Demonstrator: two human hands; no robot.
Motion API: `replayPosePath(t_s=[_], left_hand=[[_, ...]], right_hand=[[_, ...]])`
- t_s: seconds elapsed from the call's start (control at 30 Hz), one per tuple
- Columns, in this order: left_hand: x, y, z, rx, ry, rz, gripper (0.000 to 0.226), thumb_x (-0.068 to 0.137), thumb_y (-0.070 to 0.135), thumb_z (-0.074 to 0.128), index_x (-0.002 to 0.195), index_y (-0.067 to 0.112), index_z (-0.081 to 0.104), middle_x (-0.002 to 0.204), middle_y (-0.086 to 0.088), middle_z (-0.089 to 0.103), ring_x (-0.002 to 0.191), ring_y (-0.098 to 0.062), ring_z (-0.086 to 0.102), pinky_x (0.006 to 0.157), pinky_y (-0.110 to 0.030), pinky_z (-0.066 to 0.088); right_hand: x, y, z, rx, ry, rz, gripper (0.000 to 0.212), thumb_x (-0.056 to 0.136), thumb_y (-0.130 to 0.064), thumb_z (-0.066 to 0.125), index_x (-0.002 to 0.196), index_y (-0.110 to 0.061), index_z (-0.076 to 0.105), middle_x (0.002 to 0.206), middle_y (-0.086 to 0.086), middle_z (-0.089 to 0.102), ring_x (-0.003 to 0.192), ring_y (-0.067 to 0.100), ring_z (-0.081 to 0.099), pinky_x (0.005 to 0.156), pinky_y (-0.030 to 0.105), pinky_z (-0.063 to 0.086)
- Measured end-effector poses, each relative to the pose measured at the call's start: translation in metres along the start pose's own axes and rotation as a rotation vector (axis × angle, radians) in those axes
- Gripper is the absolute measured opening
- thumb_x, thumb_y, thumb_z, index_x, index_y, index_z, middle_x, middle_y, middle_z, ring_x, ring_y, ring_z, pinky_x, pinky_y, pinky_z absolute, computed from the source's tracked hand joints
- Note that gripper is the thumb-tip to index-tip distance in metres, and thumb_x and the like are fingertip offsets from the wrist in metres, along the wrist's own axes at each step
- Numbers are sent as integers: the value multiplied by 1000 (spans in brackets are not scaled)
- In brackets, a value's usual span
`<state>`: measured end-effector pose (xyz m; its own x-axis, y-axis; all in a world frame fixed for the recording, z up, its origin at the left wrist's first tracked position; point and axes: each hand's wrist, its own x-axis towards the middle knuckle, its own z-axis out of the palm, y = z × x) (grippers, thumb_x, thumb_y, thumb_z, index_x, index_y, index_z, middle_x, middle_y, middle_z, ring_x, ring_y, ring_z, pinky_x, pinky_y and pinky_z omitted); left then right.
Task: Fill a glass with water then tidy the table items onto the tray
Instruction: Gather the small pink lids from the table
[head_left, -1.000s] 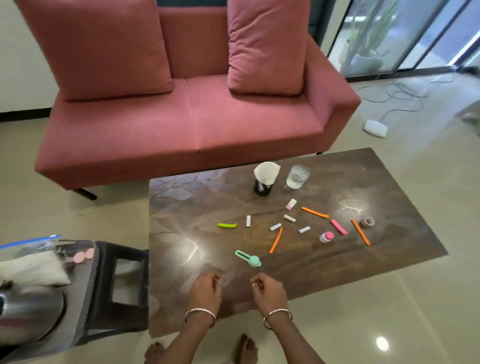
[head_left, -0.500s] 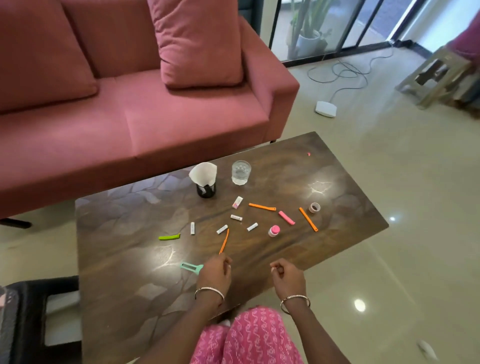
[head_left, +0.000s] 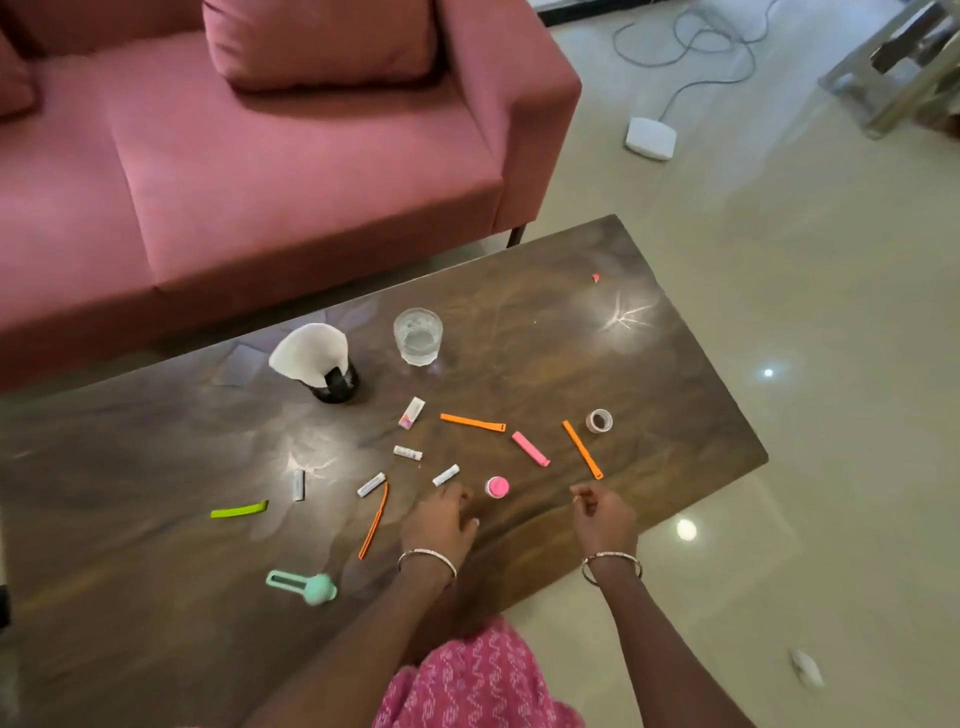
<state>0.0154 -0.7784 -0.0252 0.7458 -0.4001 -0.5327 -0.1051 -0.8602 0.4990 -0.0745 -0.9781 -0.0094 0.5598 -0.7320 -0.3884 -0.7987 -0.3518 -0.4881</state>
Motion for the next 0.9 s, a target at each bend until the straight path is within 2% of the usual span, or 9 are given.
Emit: replayPosePath(t_s=[0.1,0.13,0.27,0.33,0.43,0.5,0.67,0.8,0.9], left_hand=[[32,12,15,50,-78,-13,42,81,34,66,118,22,50,133,0,52,122,-22,51,99,-35,44],[39,14,17,59,-94,-19,46,80,34,67,121,22,48,133,0,50,124,-22,50,99,-35,44],[62,23,33,-21,-116,-82,55,75,28,73,122,26,45,127,5,48,113,-22,57,85,-34,50],[70,26,38,-1,-117,-88,54,74,27,74,121,27,46,125,6,47,108,-23,59,80,-33,47],[80,30,46,30,-139,-96,51,76,25,74,118,30,47,122,6,46,103,-24,61,79,-35,49],[84,32,49,65,-141,-100,43,80,24,70,116,32,48,118,5,45,100,-25,62,79,-38,51],[89,28,55,71,-64,-75,29,87,23,61,113,32,53,114,4,50,97,-23,61,77,-36,50],[81,20,48,24,15,-50,31,87,25,62,116,32,56,114,7,55,98,-21,62,77,-35,52],[68,13,38,10,82,-68,32,84,25,63,114,31,56,110,5,58,95,-24,62,73,-33,48]], right_hand=[[55,0,-2,-14,47,21,24,85,-3,57,104,-9,70,93,15,72,88,37,67,78,41,53],[69,-1,-3,-33,70,26,26,85,-2,57,107,-8,69,98,16,70,91,37,65,79,41,52],[122,-1,-3,-108,91,32,34,79,-2,61,112,-7,62,112,16,57,99,38,60,77,39,47],[140,0,0,-142,58,8,38,78,-2,63,116,-7,60,114,17,55,106,36,56,81,39,46],[162,3,7,-176,-41,10,57,79,-2,66,134,-12,53,126,15,52,116,32,52,91,38,47],[170,6,13,-206,-93,-15,62,79,-2,69,137,-16,52,128,14,51,116,33,54,94,39,48],[177,16,23,-295,-93,-70,45,80,0,69,122,-14,61,116,15,59,108,36,58,83,39,49],[163,22,19,-262,-40,-43,37,81,-13,71,116,-15,62,108,14,64,98,34,61,77,38,49],[143,15,19,-214,1,-43,34,82,-22,71,114,-14,62,106,13,65,97,35,61,75,35,46]])
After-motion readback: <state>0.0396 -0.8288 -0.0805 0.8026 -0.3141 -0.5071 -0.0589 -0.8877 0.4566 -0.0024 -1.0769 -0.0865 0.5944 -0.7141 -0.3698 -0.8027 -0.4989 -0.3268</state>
